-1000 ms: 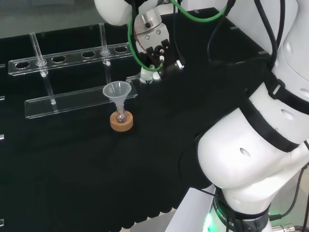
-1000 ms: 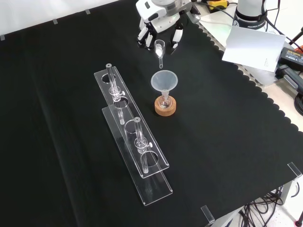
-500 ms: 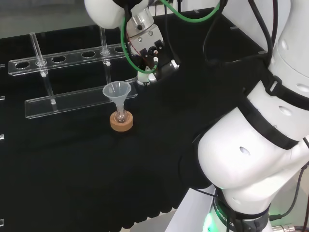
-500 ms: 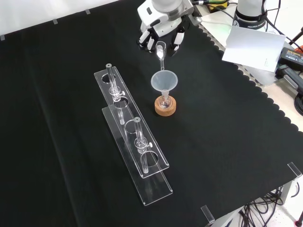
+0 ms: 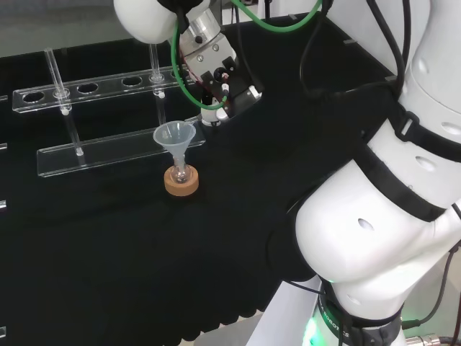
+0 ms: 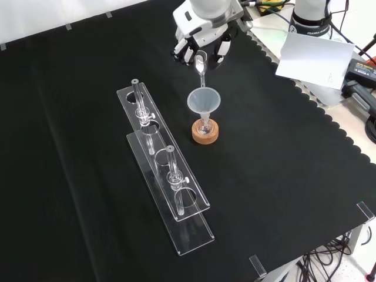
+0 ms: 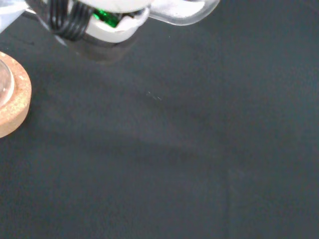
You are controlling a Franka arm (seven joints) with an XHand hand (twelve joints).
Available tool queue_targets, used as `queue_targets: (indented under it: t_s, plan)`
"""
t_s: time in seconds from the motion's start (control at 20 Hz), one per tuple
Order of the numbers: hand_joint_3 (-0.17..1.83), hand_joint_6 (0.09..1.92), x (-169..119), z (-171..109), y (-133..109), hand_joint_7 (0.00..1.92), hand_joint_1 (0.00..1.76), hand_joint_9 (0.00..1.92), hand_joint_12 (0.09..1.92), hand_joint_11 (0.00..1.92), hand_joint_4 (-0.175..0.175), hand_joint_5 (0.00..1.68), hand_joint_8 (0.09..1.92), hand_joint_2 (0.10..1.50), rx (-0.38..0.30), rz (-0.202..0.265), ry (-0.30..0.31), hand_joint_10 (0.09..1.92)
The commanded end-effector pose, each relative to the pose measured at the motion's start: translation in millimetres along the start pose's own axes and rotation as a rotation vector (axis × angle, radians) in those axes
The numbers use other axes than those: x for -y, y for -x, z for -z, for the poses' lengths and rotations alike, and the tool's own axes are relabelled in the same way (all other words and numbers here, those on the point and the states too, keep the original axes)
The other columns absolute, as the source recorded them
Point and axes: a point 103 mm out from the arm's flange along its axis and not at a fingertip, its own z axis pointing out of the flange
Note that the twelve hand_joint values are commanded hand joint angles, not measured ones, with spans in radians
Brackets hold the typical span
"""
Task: Pour all the NaCl from the weighing funnel into the round-bottom flask.
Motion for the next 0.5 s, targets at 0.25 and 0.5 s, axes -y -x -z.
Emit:
queue_targets:
  t_s: [0.25, 0.5]
  plan:
    - [0.46, 0.49, -0.3, 5.8, -7.0, 0.64, 1.13, 1.1, 0.92, 1.03, 0.175, 1.33, 0.68, 0.74, 0.06, -0.004, -0.011, 0.26]
    - [0.46, 0.5, -0.7, 7.4, -4.7, 0.65, 1.12, 1.1, 0.92, 1.03, 0.175, 1.33, 0.68, 0.74, 0.073, -0.008, -0.007, 0.25]
